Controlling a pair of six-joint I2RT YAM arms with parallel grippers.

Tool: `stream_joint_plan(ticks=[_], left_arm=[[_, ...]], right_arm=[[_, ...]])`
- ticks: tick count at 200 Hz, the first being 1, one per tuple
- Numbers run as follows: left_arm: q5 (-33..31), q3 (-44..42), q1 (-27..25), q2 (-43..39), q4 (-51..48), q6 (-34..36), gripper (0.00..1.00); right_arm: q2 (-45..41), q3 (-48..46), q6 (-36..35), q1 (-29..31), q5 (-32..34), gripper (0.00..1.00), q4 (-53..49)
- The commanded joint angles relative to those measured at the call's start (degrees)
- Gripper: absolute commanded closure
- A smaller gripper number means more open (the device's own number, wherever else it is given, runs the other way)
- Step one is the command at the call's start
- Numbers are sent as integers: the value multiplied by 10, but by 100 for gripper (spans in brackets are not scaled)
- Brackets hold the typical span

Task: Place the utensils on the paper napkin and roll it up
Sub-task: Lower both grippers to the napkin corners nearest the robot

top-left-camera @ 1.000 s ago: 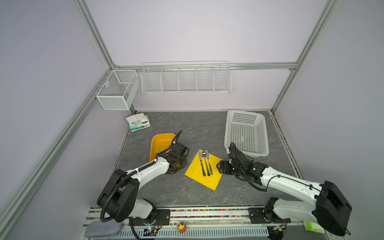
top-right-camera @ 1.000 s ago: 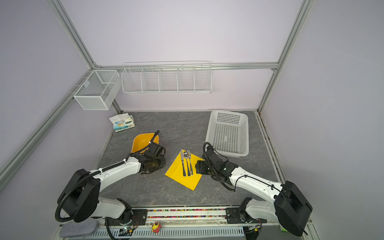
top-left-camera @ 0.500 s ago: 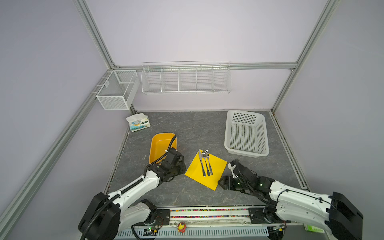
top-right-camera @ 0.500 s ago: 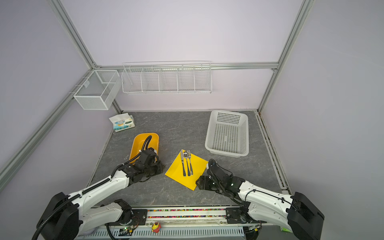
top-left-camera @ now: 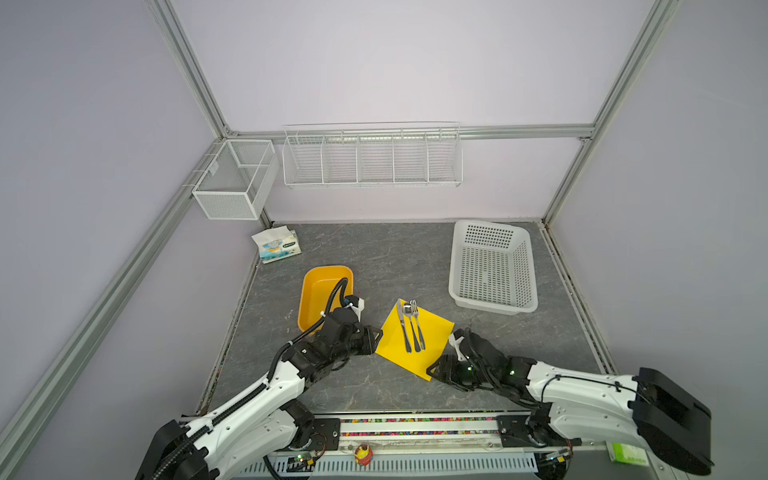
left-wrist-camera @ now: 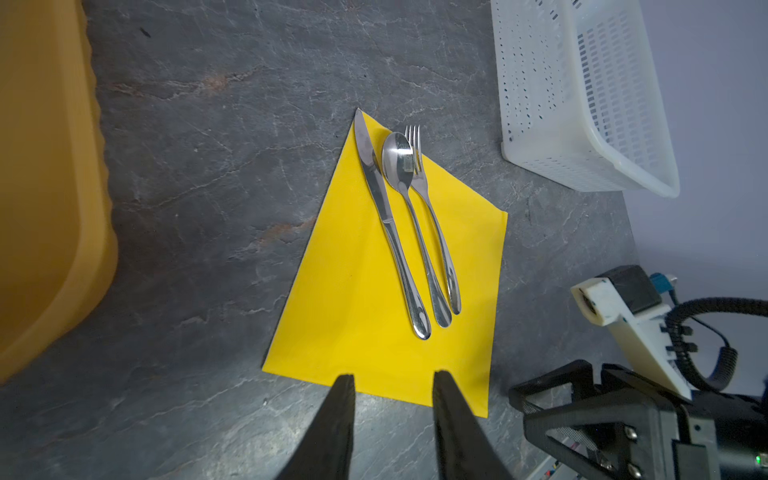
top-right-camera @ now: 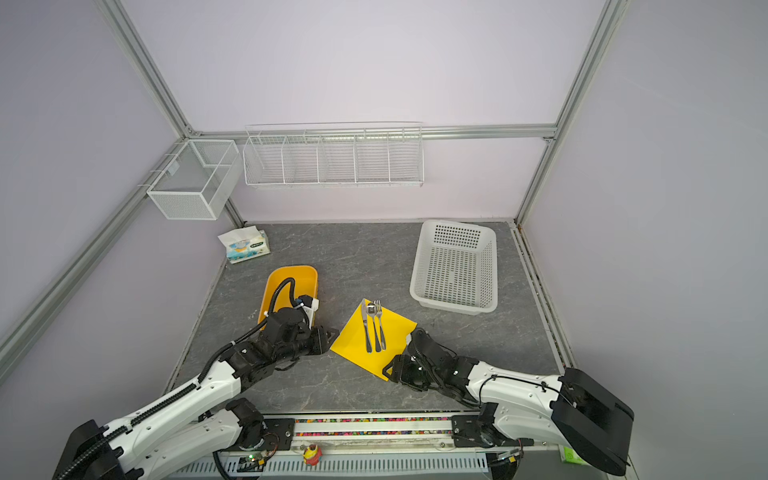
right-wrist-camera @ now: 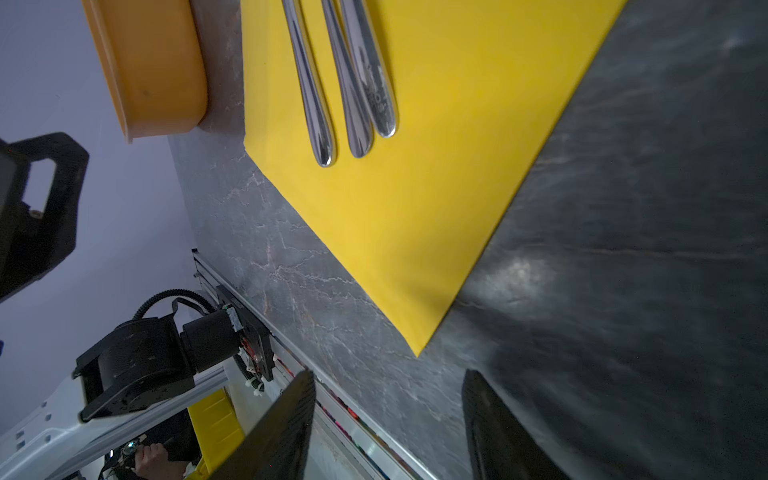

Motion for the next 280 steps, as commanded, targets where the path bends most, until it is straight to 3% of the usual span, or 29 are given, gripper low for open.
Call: stream_joint_plan(ticks=[1, 128, 200, 239, 280], left_arm=[[-2, 15, -2, -13, -2, 32, 66], [-79, 28, -2, -36, -13, 113, 64], [36, 12, -4, 28, 69, 143, 58], [56, 2, -24, 67, 107, 166, 57], [31, -5, -76, 90, 125, 207, 57]], right_arm=[[18, -2, 63, 7, -5, 40, 32], [157, 41, 108, -6, -15, 38, 108], [141, 111, 37, -43, -26, 32, 18], [146, 119, 18, -77, -55, 31, 24], [141, 134, -3, -96, -65, 30, -3]])
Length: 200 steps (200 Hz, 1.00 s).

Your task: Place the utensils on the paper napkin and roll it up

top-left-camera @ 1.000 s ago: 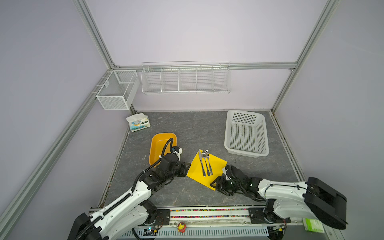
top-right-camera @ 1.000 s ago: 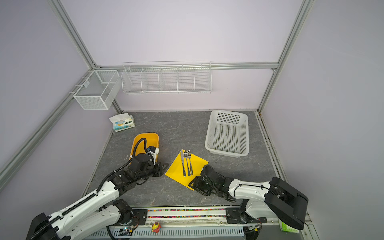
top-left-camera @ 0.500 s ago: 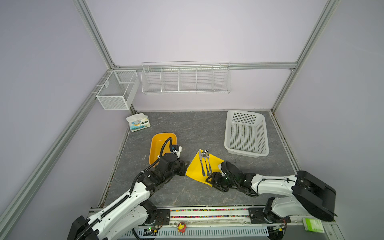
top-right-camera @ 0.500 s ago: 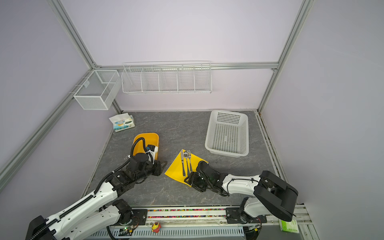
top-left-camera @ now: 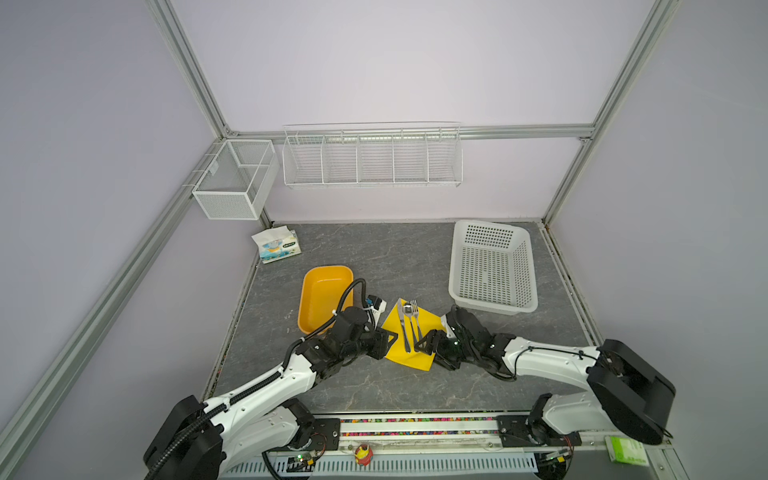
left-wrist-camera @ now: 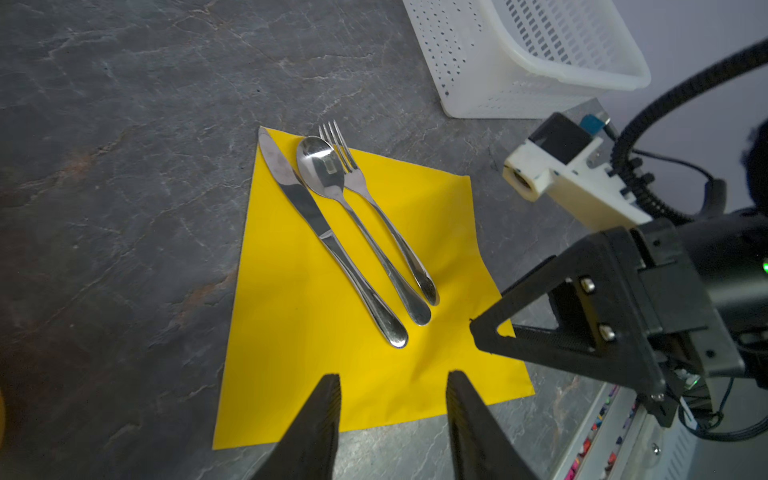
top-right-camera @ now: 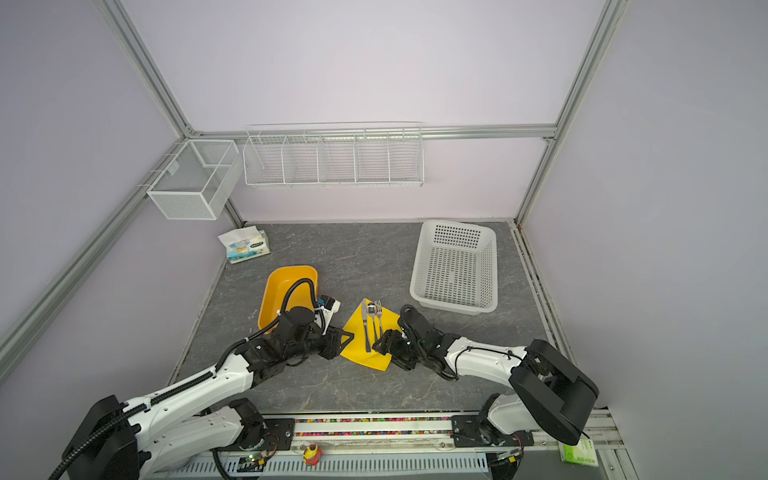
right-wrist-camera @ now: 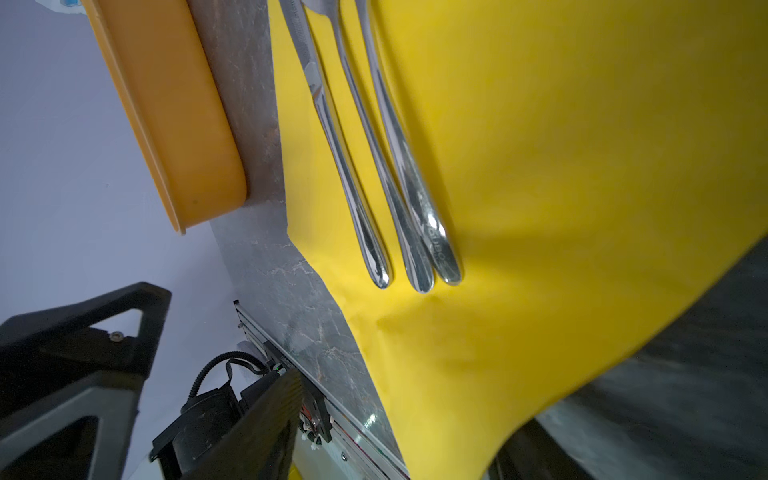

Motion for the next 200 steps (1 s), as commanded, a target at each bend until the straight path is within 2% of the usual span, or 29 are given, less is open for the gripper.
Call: stream_joint_plan(ticks=[1, 49, 92, 141, 200], left_arm=[[-4, -5, -27, 17, 34, 45, 57], [-39, 3, -96, 51, 47, 88, 57], [-36, 10, -133, 80, 57, 129, 54], [-123, 16, -206, 106, 82, 193, 52], [-196, 37, -248, 153, 86, 239, 50]], right_arm=[[-4, 14, -12, -12, -18, 30, -18], [9, 13, -2, -23, -31, 33, 11], [16, 15, 9, -31, -36, 37, 32], [16, 13, 17, -36, -36, 39, 36], [16, 10, 19, -38, -36, 40, 31]])
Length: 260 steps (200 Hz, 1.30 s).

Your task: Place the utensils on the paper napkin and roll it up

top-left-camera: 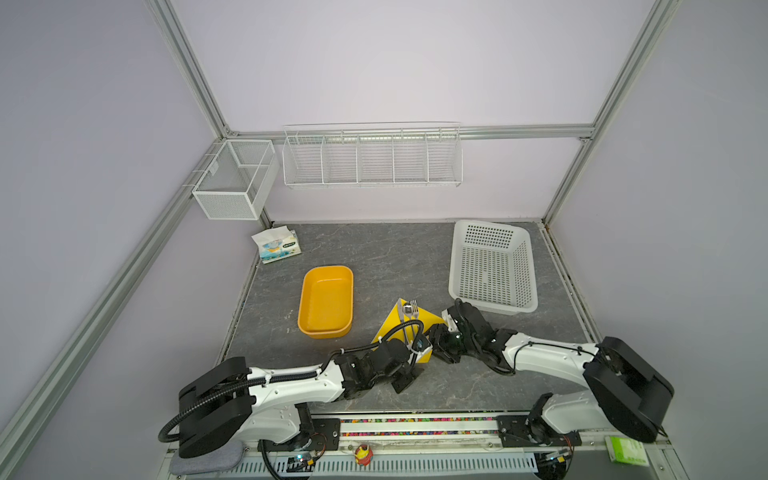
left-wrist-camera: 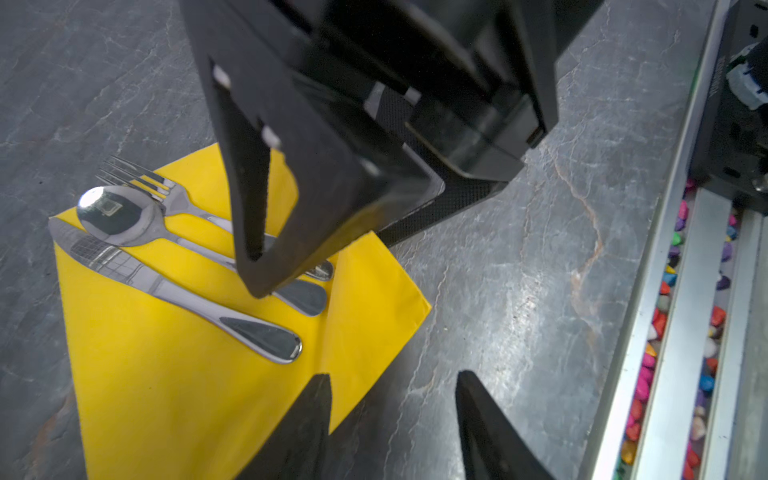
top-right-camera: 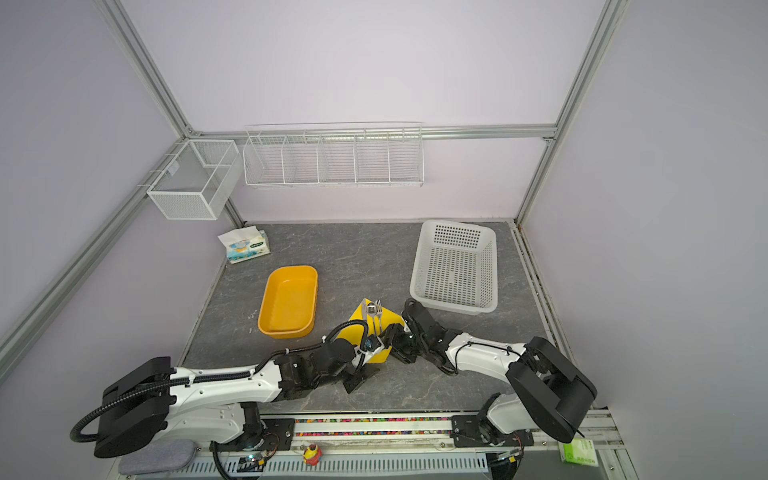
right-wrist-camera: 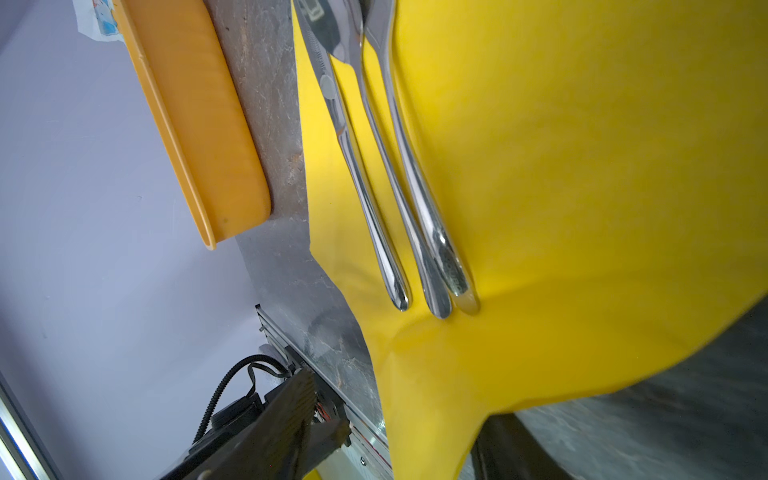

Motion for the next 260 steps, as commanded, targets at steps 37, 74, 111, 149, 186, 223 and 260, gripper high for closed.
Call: stream_joint_plan(ticks=[37, 74, 111, 149, 186, 223, 260], left_arm=[[-47, 39, -21, 38, 36, 44, 50], [-52, 44, -23, 53, 25, 51, 59], [-64, 41, -23, 46, 30, 52, 70], [-74, 41, -22, 29, 20, 63, 84], [-93, 45, -23, 23, -2, 42, 95], [-106, 58, -23, 37, -28, 17, 100], [-114, 71, -3, 53, -51, -30, 100]], right_arm=[[-3, 2, 18, -4, -2, 40, 6], [-8, -4, 20, -4, -1, 40, 8], [-15, -9, 22, -5, 4, 39, 4], [-19, -11, 21, -5, 5, 39, 1], [-29, -9, 14, -5, 15, 38, -24], [-53, 0, -14, -5, 42, 36, -73], [-105, 5, -58, -5, 102, 33, -144]])
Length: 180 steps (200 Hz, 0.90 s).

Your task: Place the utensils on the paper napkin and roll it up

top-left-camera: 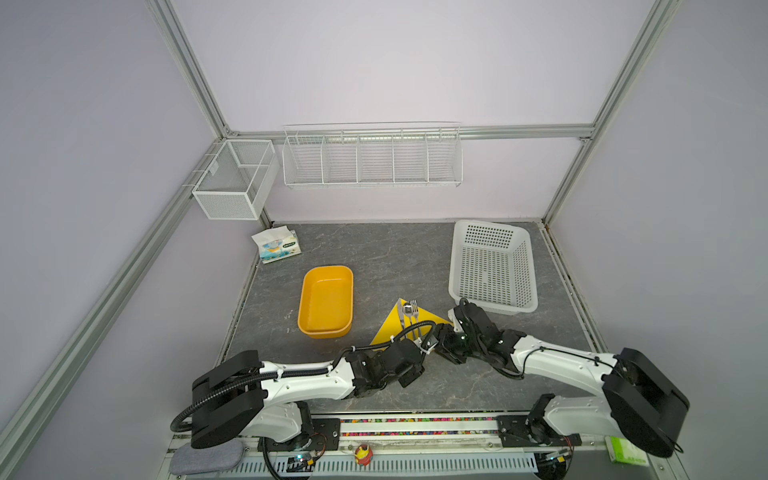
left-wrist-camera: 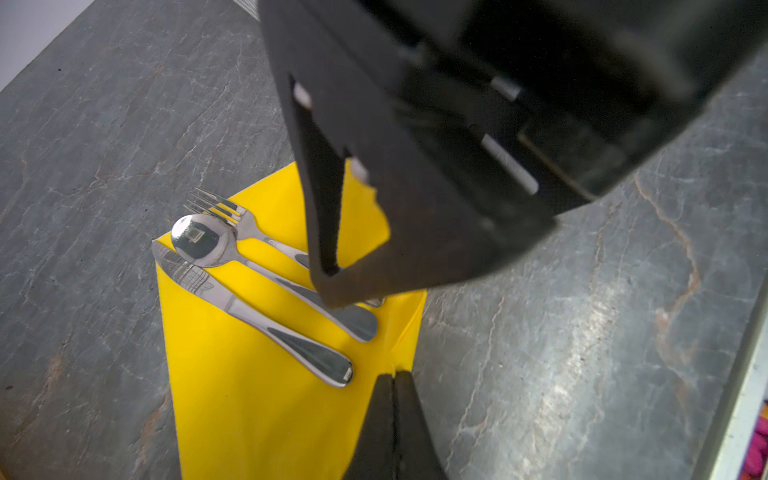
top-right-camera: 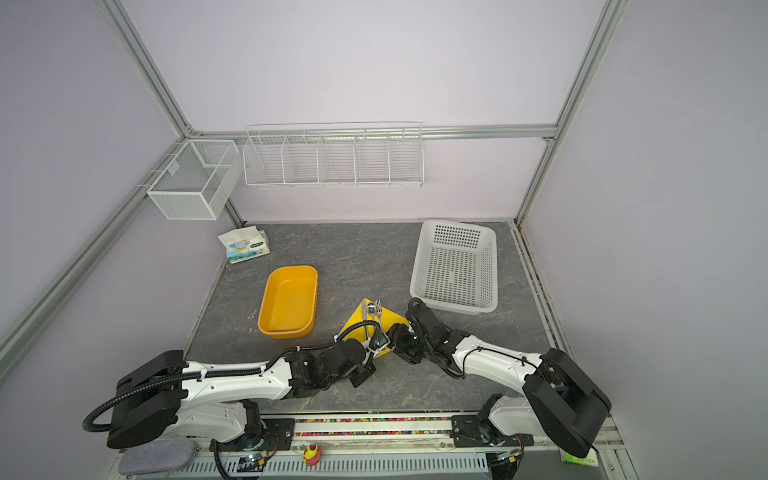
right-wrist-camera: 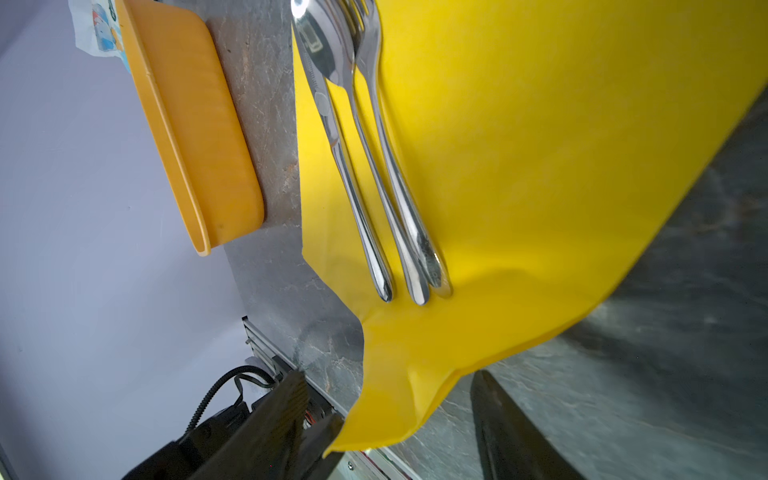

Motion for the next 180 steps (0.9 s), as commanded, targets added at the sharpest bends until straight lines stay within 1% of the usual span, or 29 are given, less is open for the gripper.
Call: stream_joint_plan(ticks=[1, 15, 39, 67, 80, 98, 112, 133, 147, 175, 180], left_arm=[[-8, 23, 14, 13, -29, -39, 100], [0, 34, 27, 20, -47, -53, 100], [4, 40, 42, 28, -56, -68, 100], [9, 40, 54, 34, -52, -75, 100], [13, 42, 56, 40, -49, -72, 100], [12, 47, 57, 52, -46, -72, 100], [6, 52, 58, 60, -45, -74, 100], [-8, 62, 59, 69, -44, -74, 100], [-18, 67, 60, 73, -44, -72, 100], [-38, 83, 62, 92, -63, -69, 100], [-41, 85, 63, 97, -68, -71, 100]], right_arm=[[-41, 7, -35, -4, 57, 33, -67], [-63, 9, -51, -4, 81, 33, -95], [-90, 9, -77, -4, 104, 33, -130], [-99, 15, -119, -4, 85, 36, -141], [-94, 20, -137, -3, 71, 38, -144], [-83, 22, -157, -1, 46, 45, -134], [-70, 25, -165, 1, 41, 53, -133], [-46, 32, -174, 6, 34, 62, -127], [-28, 40, -180, 11, 29, 64, -121], [1, 55, -182, 18, 19, 65, -100], [7, 57, -181, 19, 18, 67, -96]])
